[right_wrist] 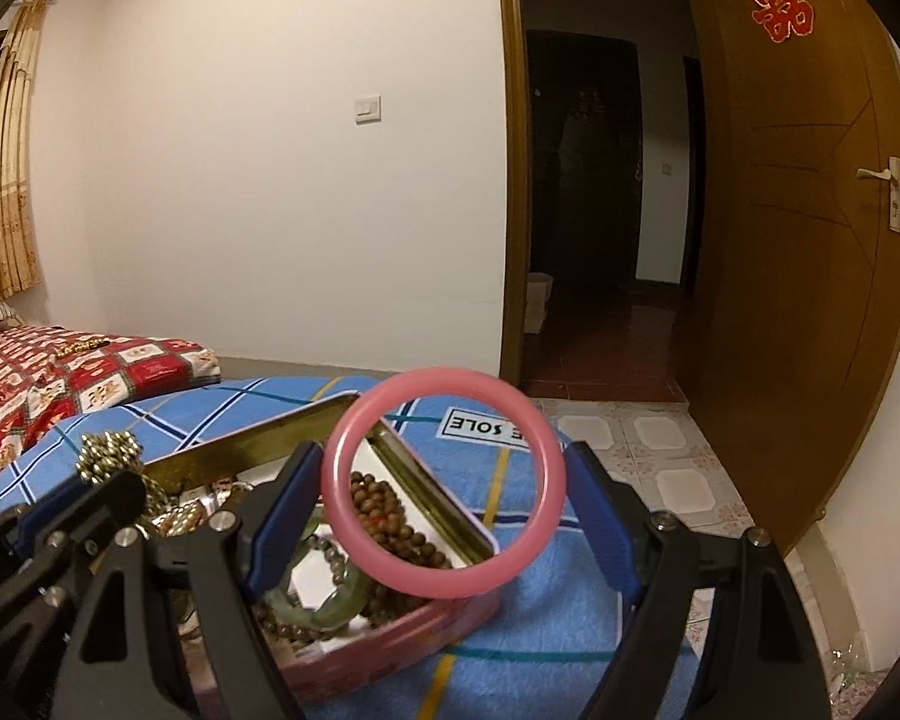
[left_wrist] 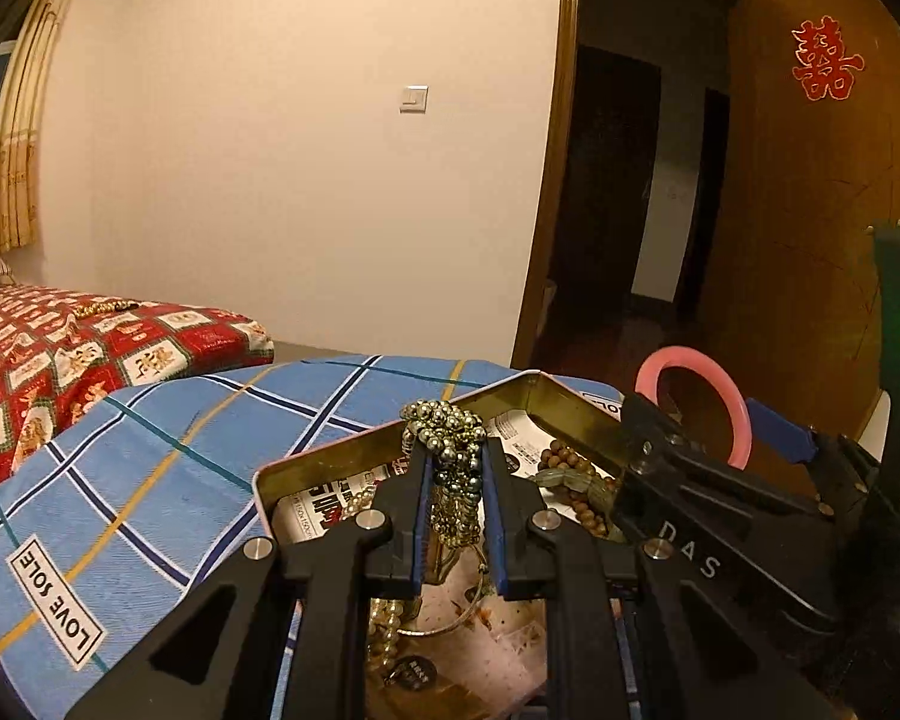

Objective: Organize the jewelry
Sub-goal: 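Lower the gold bead chain into the tin with the left tool while the right tool releases the pink bangle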

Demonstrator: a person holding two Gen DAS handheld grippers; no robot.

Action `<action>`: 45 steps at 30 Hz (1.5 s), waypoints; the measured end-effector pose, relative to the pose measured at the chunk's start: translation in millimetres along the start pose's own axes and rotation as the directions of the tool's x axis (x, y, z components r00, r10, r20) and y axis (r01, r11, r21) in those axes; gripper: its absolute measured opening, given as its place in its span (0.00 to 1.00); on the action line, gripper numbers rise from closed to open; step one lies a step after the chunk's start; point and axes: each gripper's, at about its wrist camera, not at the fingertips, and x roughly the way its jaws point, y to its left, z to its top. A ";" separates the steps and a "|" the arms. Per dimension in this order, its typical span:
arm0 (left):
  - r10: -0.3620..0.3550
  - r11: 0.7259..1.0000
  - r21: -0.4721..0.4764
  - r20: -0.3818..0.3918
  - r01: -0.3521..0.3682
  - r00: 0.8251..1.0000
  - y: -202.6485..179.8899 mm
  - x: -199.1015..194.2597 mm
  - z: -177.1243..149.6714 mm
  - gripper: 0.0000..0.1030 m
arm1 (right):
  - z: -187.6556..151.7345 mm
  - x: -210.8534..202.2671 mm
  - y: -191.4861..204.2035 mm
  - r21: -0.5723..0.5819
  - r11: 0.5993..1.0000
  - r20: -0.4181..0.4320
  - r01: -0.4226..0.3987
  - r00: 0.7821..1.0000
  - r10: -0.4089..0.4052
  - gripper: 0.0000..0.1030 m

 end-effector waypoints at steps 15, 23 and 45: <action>0.057 0.998 -0.011 -0.090 -0.058 0.994 14.6 26.8 0.0 0.14 | 11.4 32.9 19.7 -0.062 0.997 -0.032 -0.042 0.999 0.040 0.81; 0.062 0.997 -0.029 -0.156 -0.067 0.986 20.9 37.7 -1.7 0.14 | 11.4 42.4 24.7 -0.089 0.993 -0.078 -0.083 0.994 0.077 0.81; 0.081 0.997 0.024 -0.213 -0.077 0.974 14.4 47.8 -4.6 0.13 | 10.4 54.3 30.5 -0.081 0.981 -0.153 -0.177 0.975 0.163 0.82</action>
